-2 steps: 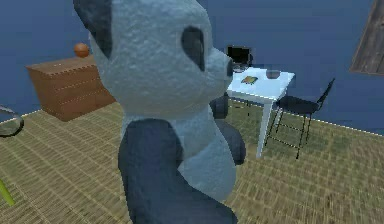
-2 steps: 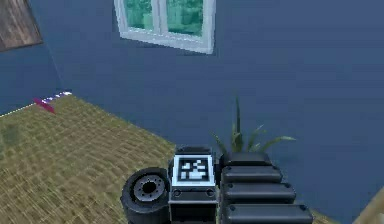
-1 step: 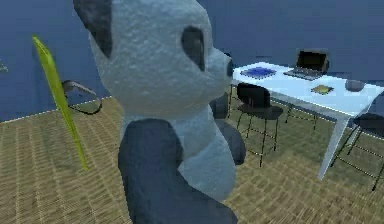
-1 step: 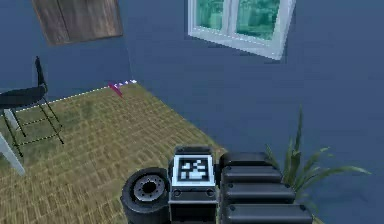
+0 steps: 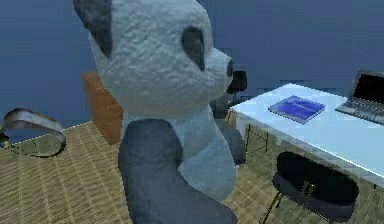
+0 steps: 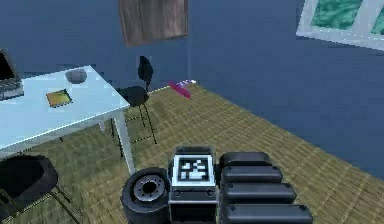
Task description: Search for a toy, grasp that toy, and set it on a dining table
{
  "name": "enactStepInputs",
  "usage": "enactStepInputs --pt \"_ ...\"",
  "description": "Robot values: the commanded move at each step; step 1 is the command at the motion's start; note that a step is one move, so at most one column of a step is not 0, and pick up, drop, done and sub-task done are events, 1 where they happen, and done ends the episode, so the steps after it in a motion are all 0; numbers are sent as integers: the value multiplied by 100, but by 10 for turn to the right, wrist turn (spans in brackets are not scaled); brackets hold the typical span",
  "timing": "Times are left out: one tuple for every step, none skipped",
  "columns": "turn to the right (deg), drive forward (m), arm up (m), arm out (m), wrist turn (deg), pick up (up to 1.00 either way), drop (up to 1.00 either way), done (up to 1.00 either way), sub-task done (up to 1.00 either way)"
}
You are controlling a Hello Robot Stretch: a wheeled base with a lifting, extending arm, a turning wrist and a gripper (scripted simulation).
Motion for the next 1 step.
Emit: enactStepInputs --pt "0 70 0 0 0 0 0 0 0"
